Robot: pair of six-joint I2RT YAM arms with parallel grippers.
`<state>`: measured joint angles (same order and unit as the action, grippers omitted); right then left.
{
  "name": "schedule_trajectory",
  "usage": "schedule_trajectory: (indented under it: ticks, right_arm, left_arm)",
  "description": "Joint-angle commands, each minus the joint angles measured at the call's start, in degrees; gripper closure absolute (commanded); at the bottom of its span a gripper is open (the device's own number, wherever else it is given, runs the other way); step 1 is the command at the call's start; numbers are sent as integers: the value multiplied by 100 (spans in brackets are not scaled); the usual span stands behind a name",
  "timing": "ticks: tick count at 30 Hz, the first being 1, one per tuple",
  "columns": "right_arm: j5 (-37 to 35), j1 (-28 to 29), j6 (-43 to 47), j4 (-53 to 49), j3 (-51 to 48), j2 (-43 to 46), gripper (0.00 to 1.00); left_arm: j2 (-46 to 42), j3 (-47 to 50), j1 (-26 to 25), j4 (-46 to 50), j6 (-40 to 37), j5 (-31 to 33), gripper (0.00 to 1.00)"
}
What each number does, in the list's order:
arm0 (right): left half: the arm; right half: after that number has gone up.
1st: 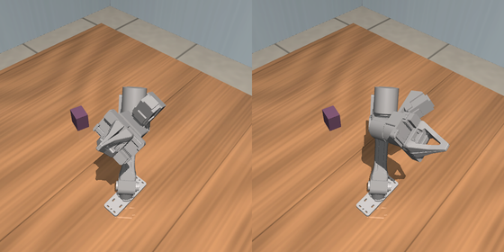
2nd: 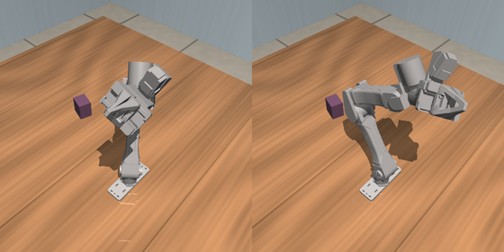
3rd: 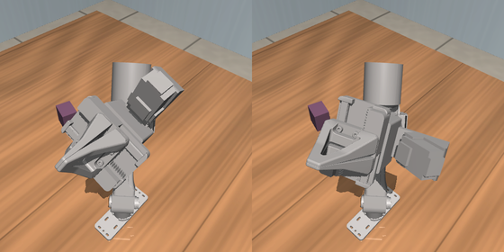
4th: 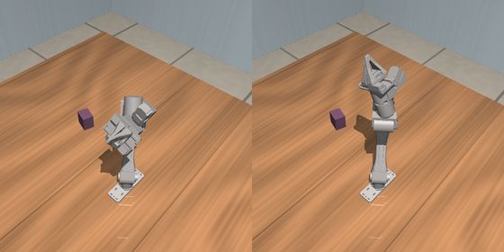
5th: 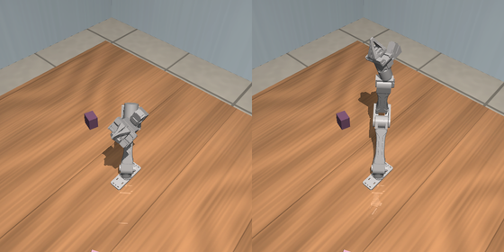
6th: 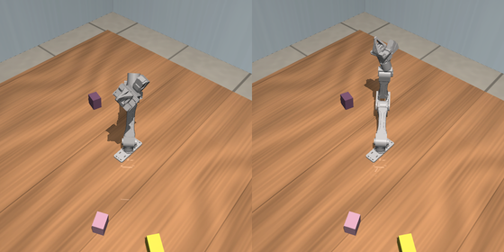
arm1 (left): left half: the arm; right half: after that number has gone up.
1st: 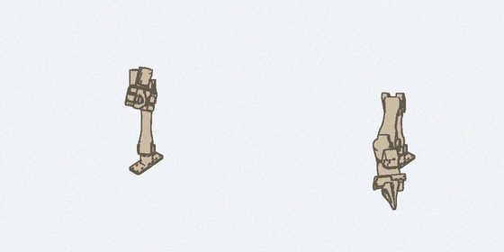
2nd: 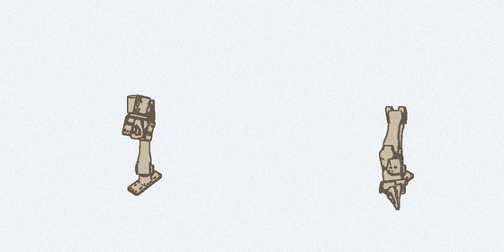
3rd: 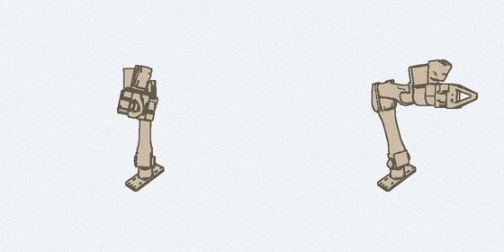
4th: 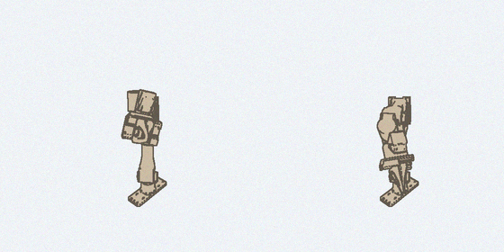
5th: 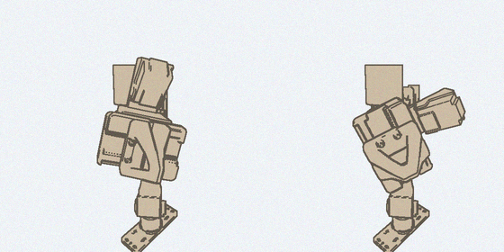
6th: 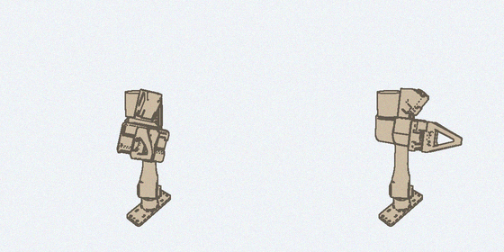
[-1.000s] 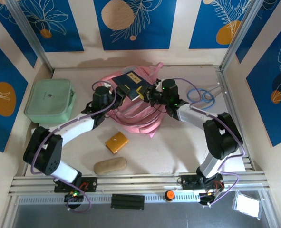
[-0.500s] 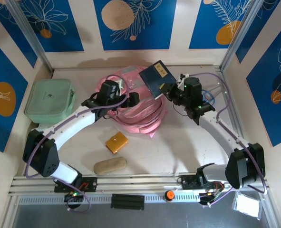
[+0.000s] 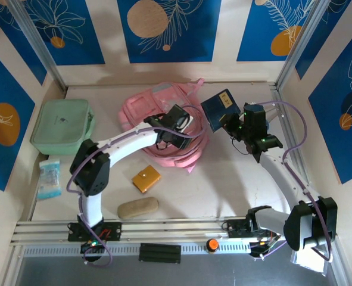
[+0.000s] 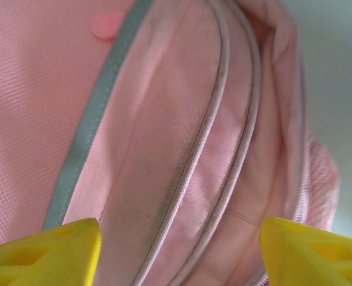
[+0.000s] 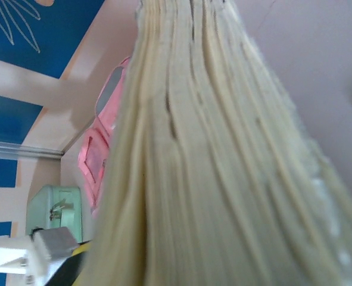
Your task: Pack the student bag
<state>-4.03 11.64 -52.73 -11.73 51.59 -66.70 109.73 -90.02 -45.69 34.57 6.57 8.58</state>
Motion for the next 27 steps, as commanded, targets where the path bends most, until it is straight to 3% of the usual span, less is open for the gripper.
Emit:
schedule_trajectory:
  ticks: [1, 8, 18, 27]
  right_arm:
    - [-45, -7, 72, 73, -26, 109, 100]
    - [-52, -43, 44, 4, 0, 84, 100]
    - [-107, -74, 8, -65, -24, 135, 100]
    - [-310, -107, 68, -217, -52, 252, 100]
  left_arm:
    - [355, -464, -88, 752, -307, 690, 34]
    - [1067, -1189, -93, 1403, -148, 1329, 52]
    - [1315, -1571, -94, 1685, -35, 1534, 61]
    - [744, -1528, -74, 1390, 8, 1489, 90]
